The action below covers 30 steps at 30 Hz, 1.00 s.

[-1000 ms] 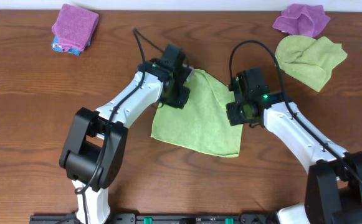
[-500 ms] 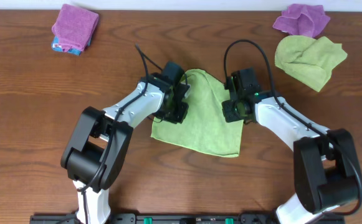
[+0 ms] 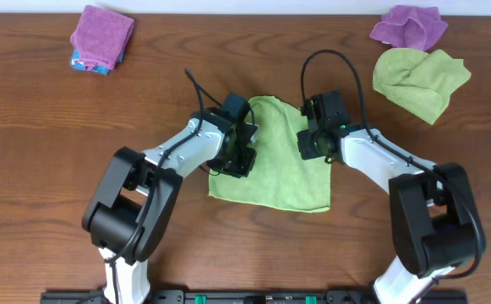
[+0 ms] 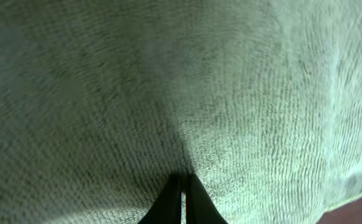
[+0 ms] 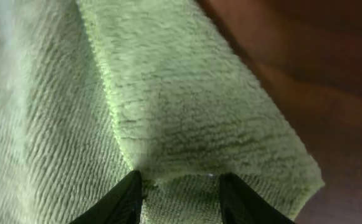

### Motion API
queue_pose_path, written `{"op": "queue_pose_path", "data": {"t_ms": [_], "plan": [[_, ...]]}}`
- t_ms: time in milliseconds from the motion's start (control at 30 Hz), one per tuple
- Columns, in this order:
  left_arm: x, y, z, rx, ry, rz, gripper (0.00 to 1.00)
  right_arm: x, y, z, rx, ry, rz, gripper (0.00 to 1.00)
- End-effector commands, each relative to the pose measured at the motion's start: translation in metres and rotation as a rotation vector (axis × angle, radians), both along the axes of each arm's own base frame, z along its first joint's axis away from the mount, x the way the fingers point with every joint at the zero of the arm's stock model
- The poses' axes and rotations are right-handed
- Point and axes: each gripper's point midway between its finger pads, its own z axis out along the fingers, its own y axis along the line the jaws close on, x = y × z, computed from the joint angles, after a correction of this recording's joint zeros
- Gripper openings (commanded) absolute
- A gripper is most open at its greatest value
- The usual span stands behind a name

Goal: Fold the cloth

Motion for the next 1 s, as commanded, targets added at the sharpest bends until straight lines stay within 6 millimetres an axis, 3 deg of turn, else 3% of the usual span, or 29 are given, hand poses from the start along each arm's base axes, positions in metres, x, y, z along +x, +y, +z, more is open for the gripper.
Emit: {"op": "queue_pose_path", "data": {"t_ms": [0,200,400,667,967], "plan": [[-0.028,0.002,-0.013,0.036,0.073,-0.023,0.06,0.003,0.000,-0.011,0.026,0.021,-0.043,0.41],[-0.048,0.005,-0.019,0.067,0.120,-0.047,0.06,0.026,0.007,0.009,0.049,-0.047,-0.048,0.41],[-0.054,0.009,-0.022,0.079,0.137,-0.047,0.06,0.053,0.009,0.028,0.079,-0.142,-0.062,0.40],[-0.053,0.010,-0.022,0.082,0.128,-0.061,0.06,0.082,-0.009,0.040,0.133,-0.237,-0.172,0.37],[-0.053,0.010,-0.021,0.076,0.118,-0.085,0.06,0.090,-0.029,0.043,0.147,-0.237,-0.251,0.34]]}}
